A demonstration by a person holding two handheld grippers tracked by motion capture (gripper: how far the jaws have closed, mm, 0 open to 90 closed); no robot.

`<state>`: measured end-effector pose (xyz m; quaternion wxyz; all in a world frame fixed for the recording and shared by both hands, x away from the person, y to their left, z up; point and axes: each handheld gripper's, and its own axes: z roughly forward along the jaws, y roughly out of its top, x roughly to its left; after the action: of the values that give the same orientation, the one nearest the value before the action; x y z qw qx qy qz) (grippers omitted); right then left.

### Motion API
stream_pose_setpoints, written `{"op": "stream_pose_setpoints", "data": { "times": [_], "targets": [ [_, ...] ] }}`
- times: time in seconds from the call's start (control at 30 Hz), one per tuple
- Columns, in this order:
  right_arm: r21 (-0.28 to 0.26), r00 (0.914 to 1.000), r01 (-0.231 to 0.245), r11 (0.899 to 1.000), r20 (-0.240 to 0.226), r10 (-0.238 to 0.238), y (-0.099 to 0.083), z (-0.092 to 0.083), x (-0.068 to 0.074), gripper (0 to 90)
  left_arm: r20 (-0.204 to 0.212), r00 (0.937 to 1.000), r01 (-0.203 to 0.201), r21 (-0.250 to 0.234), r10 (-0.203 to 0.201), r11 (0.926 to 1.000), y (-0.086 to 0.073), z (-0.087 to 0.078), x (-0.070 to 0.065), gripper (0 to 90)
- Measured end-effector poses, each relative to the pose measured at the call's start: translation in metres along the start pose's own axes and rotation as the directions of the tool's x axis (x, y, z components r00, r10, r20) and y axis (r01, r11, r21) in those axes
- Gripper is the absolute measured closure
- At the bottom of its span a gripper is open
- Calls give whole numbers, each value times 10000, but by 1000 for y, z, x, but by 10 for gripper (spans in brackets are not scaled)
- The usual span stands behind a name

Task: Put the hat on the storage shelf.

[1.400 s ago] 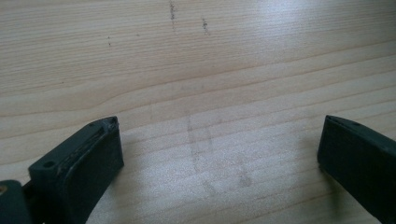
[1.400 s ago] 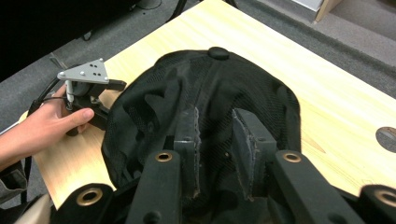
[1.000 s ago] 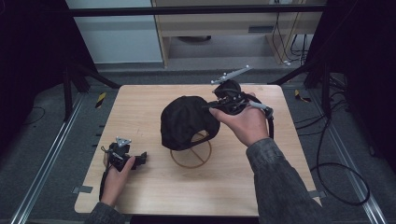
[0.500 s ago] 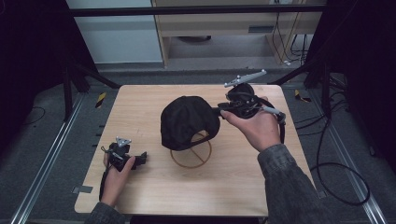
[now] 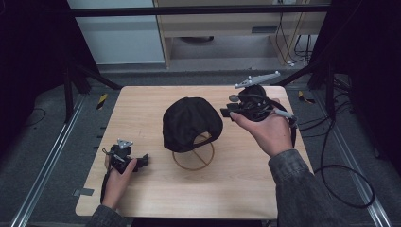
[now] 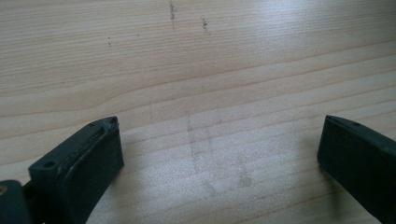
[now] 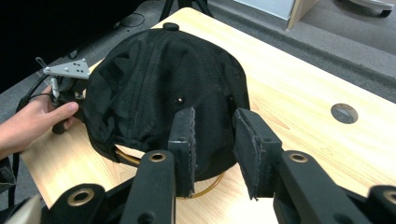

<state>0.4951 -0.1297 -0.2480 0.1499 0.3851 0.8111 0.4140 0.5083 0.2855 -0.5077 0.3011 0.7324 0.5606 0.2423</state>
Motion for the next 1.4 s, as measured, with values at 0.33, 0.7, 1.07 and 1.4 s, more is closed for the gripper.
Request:
{"op": "stream_pose_setpoints", "data": {
  "times": [0.33,0.7,1.07,1.4],
  "targets": [
    [-165,9997,-120,9998,228,124,-4,-9,-4,557,-2,10000,-3,2,3,10000,0,0,0,0],
    [-255,9985,-201,9995,500,213,-8,-15,-9,452,1,10000,-9,6,9,10000,0,0,0,0],
    [-294,9950,-317,9991,937,343,-23,-19,-21,278,-5,10000,-8,-16,8,10000,0,0,0,0],
    [-350,9873,-637,9974,1432,681,-42,-17,-35,166,0,10000,-7,-18,7,10000,0,0,0,0]
  ]
}}
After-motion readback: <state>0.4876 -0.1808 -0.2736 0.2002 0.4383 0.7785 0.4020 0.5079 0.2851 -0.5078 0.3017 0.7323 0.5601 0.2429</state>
